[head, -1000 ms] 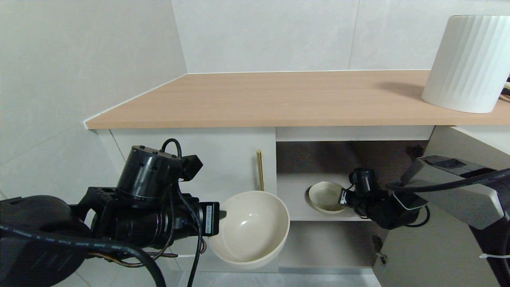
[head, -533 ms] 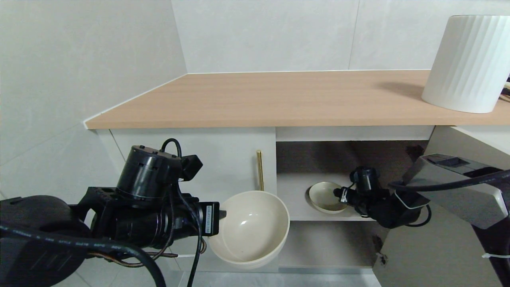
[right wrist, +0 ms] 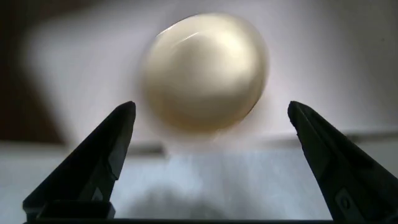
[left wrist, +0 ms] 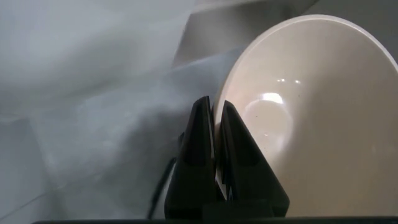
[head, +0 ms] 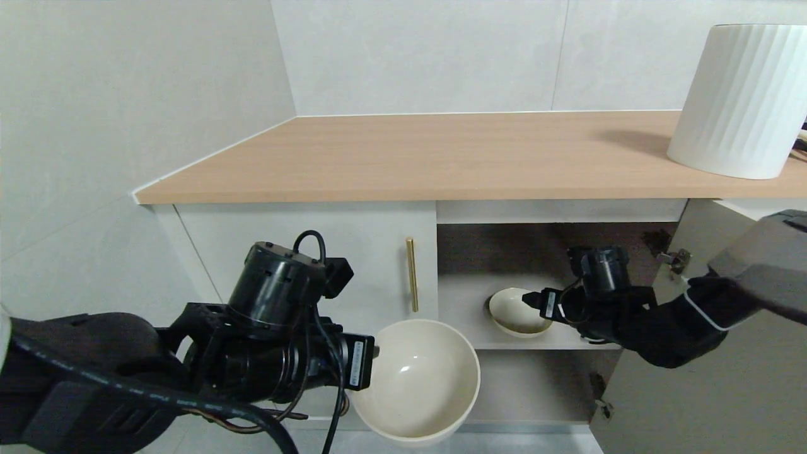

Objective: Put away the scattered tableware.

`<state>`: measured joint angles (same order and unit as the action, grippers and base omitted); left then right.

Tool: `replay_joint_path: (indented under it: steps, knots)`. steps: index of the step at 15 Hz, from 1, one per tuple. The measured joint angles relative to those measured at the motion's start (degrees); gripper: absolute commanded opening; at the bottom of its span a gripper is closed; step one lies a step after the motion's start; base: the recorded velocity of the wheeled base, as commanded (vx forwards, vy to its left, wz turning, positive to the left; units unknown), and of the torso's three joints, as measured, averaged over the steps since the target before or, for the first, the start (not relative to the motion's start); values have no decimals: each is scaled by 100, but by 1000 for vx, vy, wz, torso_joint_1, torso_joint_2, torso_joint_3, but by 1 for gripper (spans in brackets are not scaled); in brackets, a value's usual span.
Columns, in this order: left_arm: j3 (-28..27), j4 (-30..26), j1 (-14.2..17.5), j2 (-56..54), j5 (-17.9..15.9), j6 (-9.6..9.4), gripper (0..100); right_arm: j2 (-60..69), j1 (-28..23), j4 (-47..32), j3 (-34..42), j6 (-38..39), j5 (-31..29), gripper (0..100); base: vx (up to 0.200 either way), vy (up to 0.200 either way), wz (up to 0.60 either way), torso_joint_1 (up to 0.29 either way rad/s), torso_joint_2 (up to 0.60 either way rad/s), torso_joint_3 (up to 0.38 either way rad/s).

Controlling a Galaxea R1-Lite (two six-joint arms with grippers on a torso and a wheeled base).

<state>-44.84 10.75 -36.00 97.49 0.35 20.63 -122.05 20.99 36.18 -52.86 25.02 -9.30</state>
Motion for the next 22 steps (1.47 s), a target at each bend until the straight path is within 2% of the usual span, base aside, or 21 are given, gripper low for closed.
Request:
replay_joint_path:
  steps: [3,5,6,8,12,15,22]
  knots:
    - [-15,5,-317,413,585,-210,0,1086,450,-1081,367,-165,451,100,0,0,0,0,0,0]
    - [-37,17,-485,684,886,-334,0,1786,731,-1976,455,-202,1072,100,0,0,0,0,0,0]
    - [-45,24,-553,763,924,-339,0,2063,885,-2352,477,-216,1368,100,0,0,0,0,0,0]
    - [-50,24,-633,835,935,-341,0,2428,1200,-2716,499,-312,1507,100,0,0,0,0,0,0]
    - [-59,41,-727,850,917,-325,0,2410,1606,-2855,538,-397,1576,100,0,0,0,0,0,0]
    - [-30,290,-802,848,906,-311,0,2111,1844,-2836,551,-360,1570,100,0,0,0,0,0,0]
    - [11,341,-901,775,890,-300,0,1630,1941,-2737,501,-340,1570,100,0,0,0,0,0,0]
